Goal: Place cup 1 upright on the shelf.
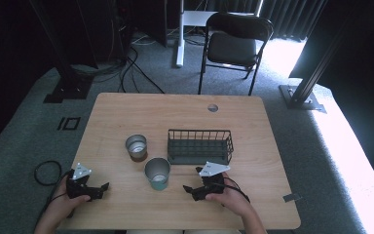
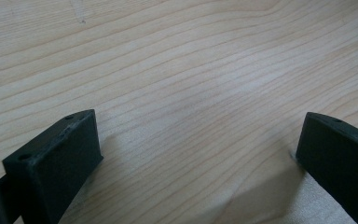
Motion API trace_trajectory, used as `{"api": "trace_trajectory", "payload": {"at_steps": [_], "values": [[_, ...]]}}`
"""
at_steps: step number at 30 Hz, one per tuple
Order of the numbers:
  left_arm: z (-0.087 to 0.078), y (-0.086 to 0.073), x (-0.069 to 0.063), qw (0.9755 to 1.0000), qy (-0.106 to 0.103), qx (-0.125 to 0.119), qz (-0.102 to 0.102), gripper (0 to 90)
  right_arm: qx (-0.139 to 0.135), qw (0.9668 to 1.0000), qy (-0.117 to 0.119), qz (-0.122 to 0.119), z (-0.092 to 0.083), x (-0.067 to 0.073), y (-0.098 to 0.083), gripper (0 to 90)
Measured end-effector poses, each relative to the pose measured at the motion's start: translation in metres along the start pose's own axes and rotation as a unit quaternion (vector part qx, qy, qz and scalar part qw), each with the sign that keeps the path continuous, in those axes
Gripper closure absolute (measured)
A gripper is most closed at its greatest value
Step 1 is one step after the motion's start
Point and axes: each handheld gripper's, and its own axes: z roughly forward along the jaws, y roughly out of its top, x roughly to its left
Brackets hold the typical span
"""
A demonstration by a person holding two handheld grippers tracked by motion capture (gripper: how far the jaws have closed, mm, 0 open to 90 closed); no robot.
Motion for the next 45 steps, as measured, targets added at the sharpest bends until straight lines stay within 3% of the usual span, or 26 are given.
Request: {"api": "trace_trajectory", "payload": {"at_steps": [6,25,45], "values": [[0.000,0.000,0.000,1.0000,0.000,0.000,0.000,0.3,-0.022,0.9995,0.016,-0.016,0.006,0.006,0.008,13.9],[0.000,0.000,0.000,1.0000,0.000,0.000,-0.001,0.3,-0.038,0.9964,0.057,-0.048,0.028,0.028,0.033,13.9],[0.000,0.000,0.000,1.0000,-0.001,0.000,-0.001,0.3,-0.044,0.9946,0.064,-0.069,0.051,0.037,0.045,13.8]]}}
